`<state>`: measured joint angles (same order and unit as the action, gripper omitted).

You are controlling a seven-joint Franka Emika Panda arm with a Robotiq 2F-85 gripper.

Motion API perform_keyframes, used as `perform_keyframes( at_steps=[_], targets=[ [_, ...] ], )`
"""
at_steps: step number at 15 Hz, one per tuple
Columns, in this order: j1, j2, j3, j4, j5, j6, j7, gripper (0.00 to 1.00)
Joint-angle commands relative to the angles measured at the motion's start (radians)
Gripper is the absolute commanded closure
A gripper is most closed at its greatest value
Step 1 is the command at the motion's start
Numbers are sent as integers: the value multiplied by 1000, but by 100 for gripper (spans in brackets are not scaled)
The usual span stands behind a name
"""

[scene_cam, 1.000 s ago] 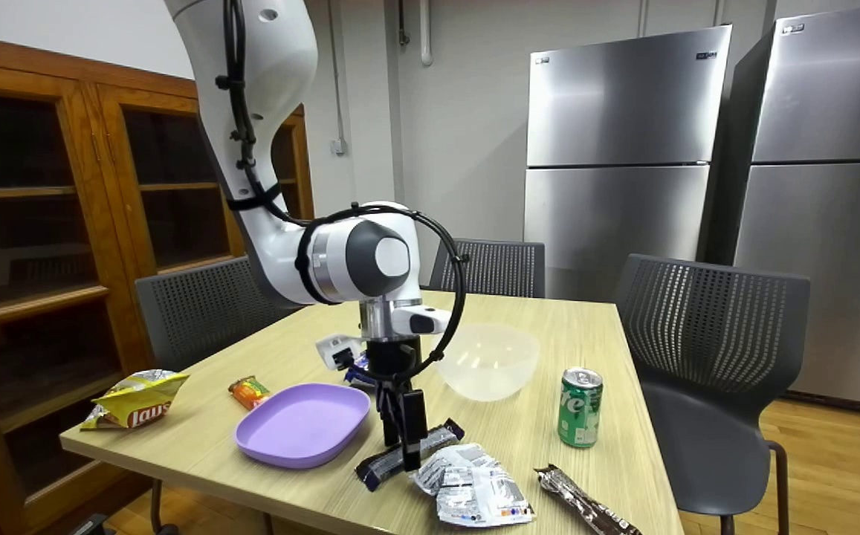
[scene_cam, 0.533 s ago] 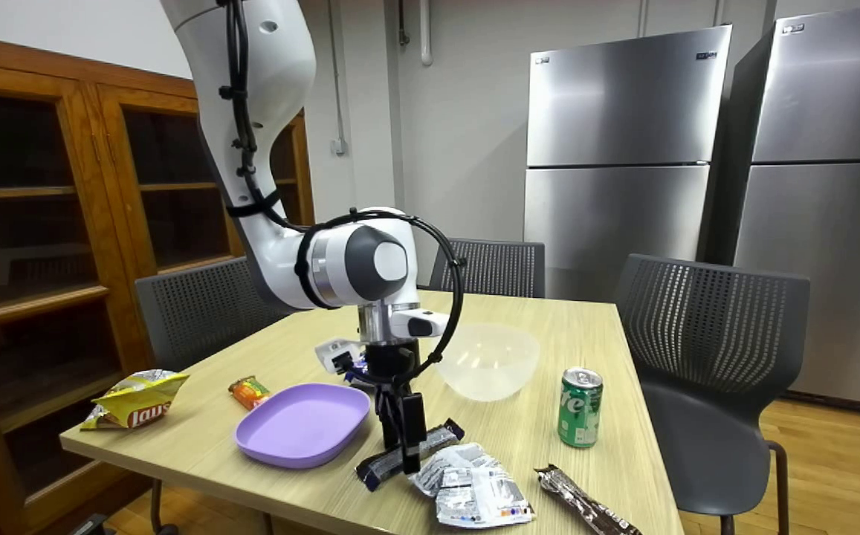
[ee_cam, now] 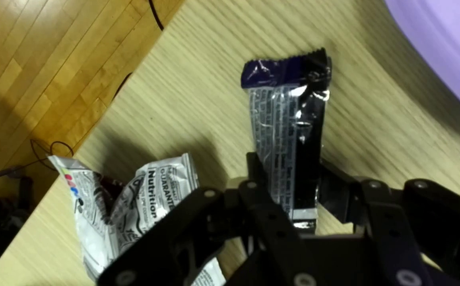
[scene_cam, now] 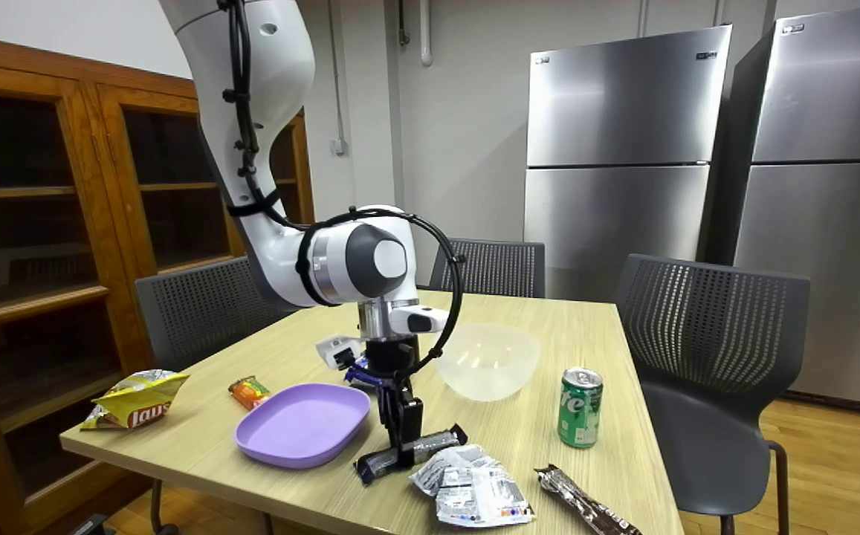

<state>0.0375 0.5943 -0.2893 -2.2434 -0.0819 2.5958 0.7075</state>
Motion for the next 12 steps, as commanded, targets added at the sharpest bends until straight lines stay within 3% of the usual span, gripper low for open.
perform_keyframes(
  at_steps=[1,12],
  targets=[
    [17,21,-17,17,10,2,20,94],
    [39,-130,-67,-61,-41,41,-9,94]
  ],
)
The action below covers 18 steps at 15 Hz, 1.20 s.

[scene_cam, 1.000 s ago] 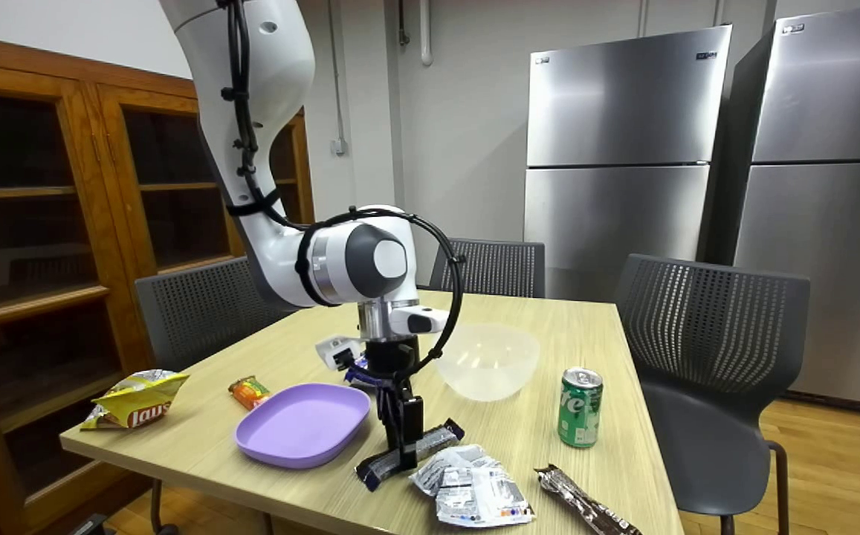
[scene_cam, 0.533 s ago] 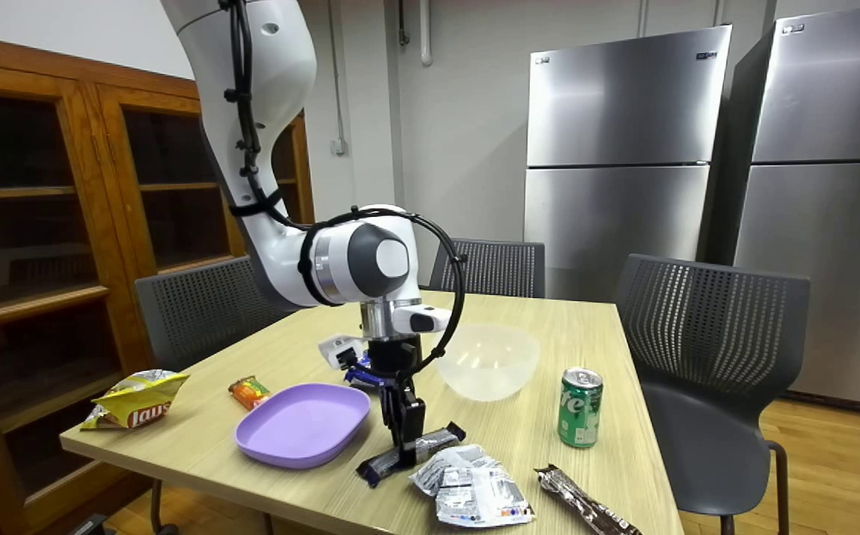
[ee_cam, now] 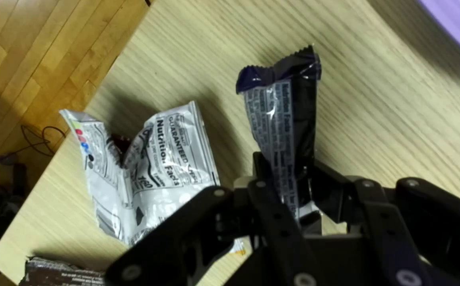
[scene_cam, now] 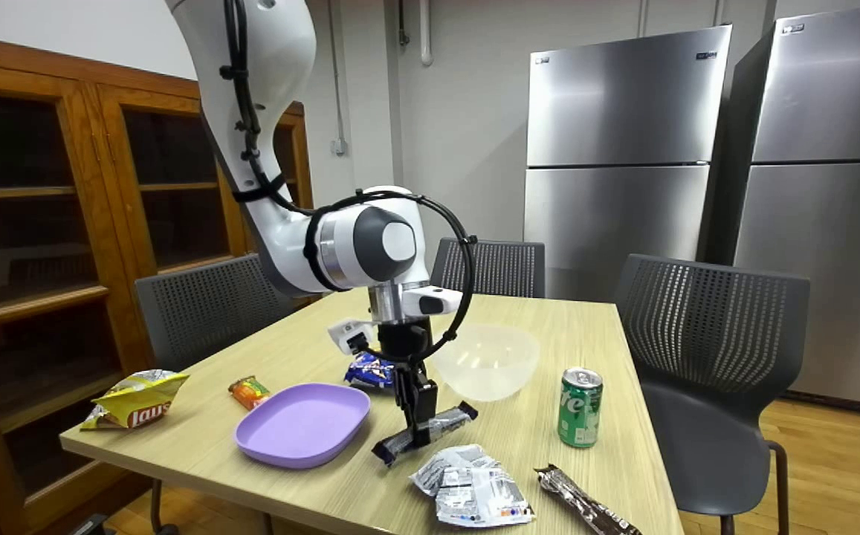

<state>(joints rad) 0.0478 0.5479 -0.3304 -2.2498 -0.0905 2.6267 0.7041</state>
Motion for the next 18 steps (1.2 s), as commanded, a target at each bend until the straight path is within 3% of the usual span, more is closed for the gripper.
perform_keyframes(
  at_steps=[1,10,18],
  targets=[
    [33,-101,-28,-60,-40,8,-7,94],
    [102,-222,25,-112,-125,3,2,94],
    [159,-233,95,-136,-238,19,-6,94]
  ],
)
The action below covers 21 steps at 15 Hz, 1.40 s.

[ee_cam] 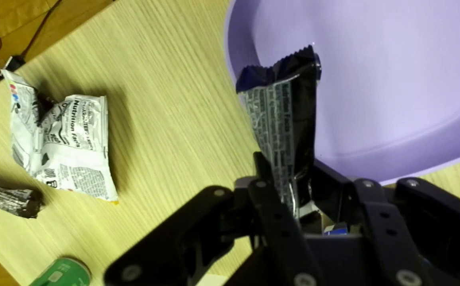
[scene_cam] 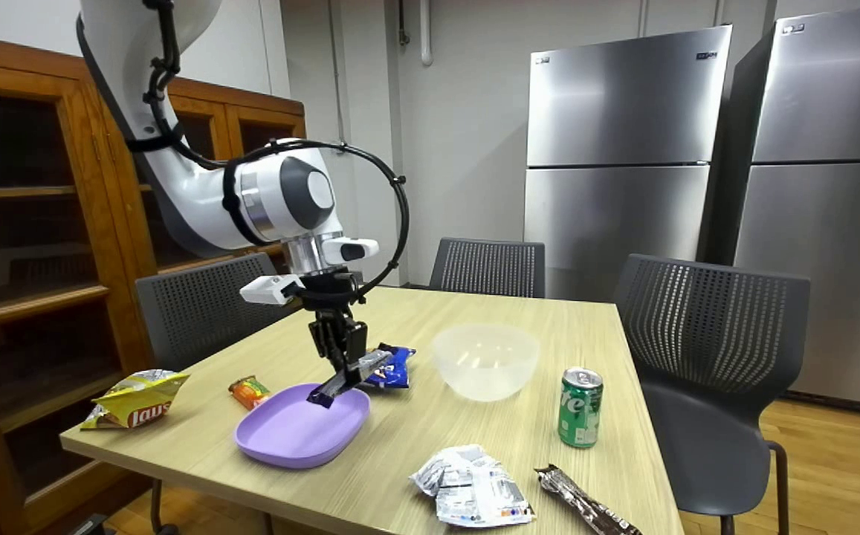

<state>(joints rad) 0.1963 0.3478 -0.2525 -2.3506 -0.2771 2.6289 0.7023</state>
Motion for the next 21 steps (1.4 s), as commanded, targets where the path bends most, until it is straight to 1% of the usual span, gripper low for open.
perform_keyframes(
  at_steps=[1,5,10,11,12,13,18,19,21],
  targets=[
    [17,-29,20,-38,-67,19,3,94],
    [24,-20,20,-56,-114,32,5,94],
    [21,-17,16,-78,-147,47,2,94],
    [22,-16,15,-80,-151,49,2,50],
    [23,-15,15,-82,-154,51,3,48],
    [23,-15,15,-83,-156,51,2,42],
    [19,-18,15,-84,-153,47,0,4],
    [17,-20,16,-82,-149,44,0,1],
    [11,-30,14,-81,-141,34,-5,0]
  ],
)
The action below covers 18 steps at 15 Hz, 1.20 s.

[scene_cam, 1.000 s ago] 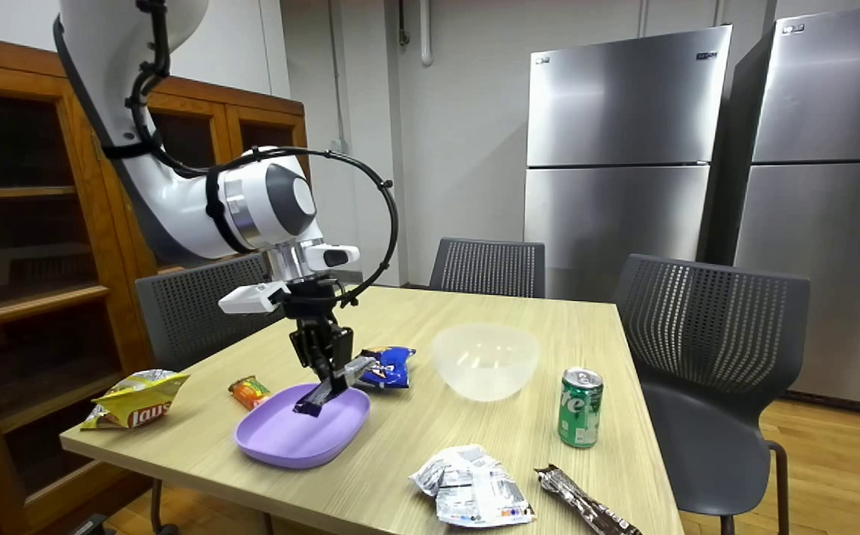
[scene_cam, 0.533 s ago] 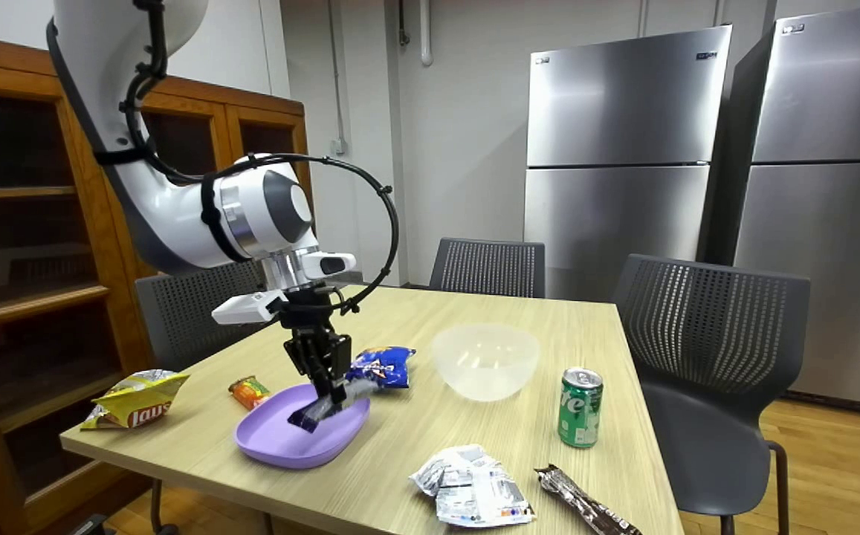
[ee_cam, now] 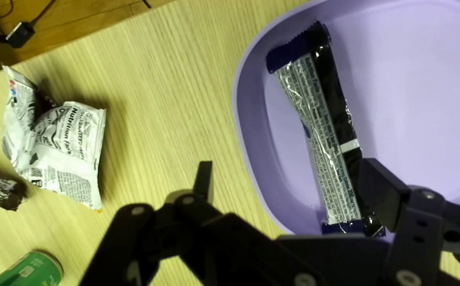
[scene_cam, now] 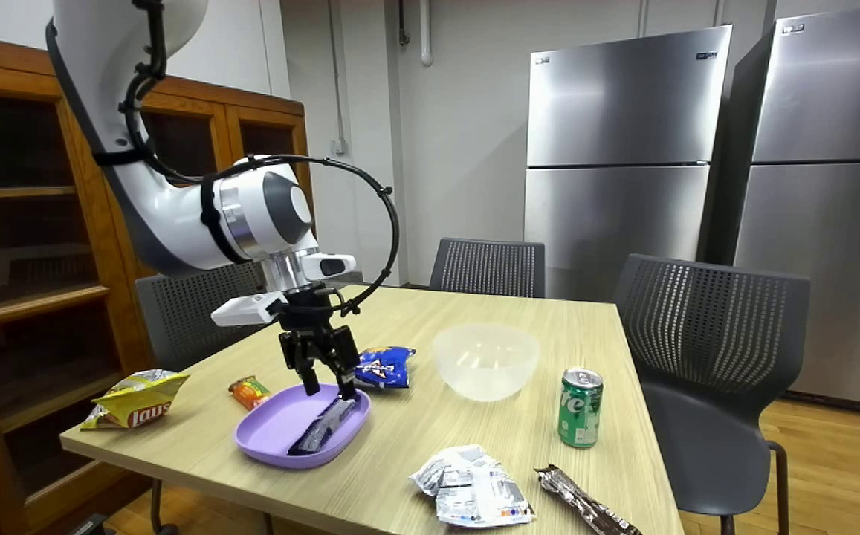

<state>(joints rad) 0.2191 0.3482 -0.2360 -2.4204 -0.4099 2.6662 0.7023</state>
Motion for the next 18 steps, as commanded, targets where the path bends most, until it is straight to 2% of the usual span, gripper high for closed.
perform_keyframes(
  at_steps=[1,12,18],
  targets=[
    [-13,-40,-5,-11,-4,-19,-4,0],
    [-118,-111,-35,-34,29,-34,-9,0],
    [-193,-121,-53,-70,87,-23,-24,0]
  ],
)
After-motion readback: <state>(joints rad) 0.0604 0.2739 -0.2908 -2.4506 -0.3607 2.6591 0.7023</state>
